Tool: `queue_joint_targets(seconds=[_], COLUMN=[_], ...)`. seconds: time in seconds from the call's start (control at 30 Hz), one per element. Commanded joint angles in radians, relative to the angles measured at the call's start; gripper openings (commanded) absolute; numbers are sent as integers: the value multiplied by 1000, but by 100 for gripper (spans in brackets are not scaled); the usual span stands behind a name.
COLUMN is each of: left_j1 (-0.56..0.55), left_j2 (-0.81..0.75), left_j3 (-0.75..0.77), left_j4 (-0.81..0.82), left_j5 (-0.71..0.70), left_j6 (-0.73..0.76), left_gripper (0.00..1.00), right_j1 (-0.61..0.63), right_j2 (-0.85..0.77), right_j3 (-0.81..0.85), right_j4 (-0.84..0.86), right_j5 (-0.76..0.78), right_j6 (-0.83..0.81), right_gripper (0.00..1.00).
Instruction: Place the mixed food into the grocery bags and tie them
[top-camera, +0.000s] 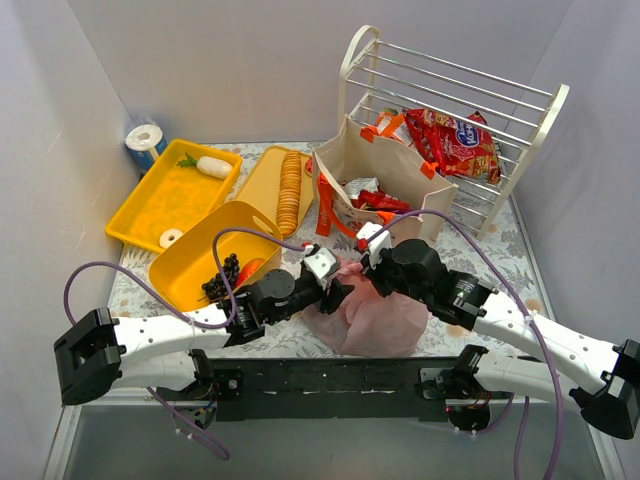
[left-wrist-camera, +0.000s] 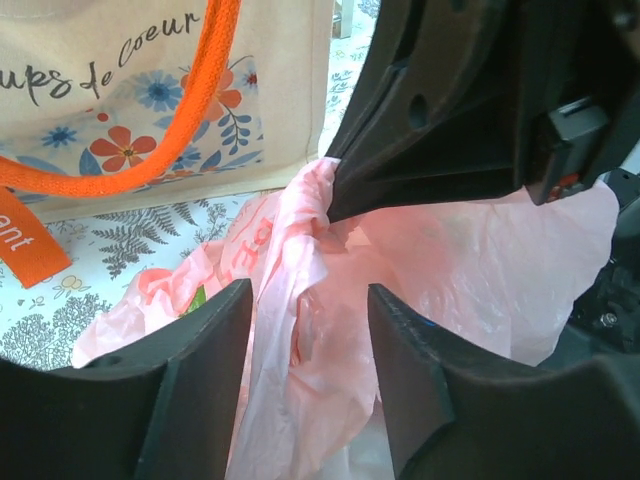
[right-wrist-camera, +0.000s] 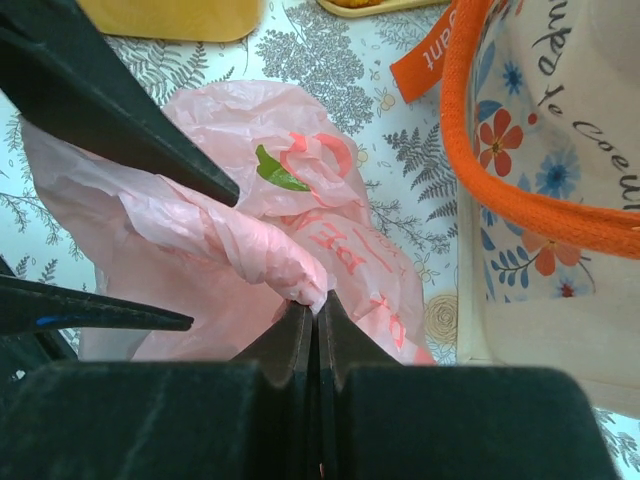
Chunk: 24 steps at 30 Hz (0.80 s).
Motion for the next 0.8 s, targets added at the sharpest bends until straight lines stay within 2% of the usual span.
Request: queue_joint_targets(seconds=[0.0, 0.2, 0.37, 0.47, 0.57, 0.7, 0.77], left_j1=[7, 13, 20, 22, 25, 26, 25], left_j2=[22, 76, 126, 145, 154, 168, 178], left_j3=[63, 97, 115, 118, 112, 106, 104], left_j4=[28, 70, 93, 94, 114, 148, 162], left_j5=[-2, -19, 6, 22, 24, 13, 7], left_j6=[26, 45, 58, 58, 57, 57, 57], left_gripper=[51, 55, 53, 47, 45, 35, 22], right_j1=[-3, -3, -3, -3, -3, -3, -3], right_j2=[-42, -65, -77, -86, -95, -95, -95], right_j3=[-4, -8, -4, 1, 1, 5, 8], right_j4=[38, 29, 24, 23, 18, 21, 23], right_j5=[11, 0, -26, -38, -44, -67, -84], right_j6=[-45, -59, -61, -61, -59, -47, -38], right_gripper=[1, 1, 1, 1, 1, 1, 1])
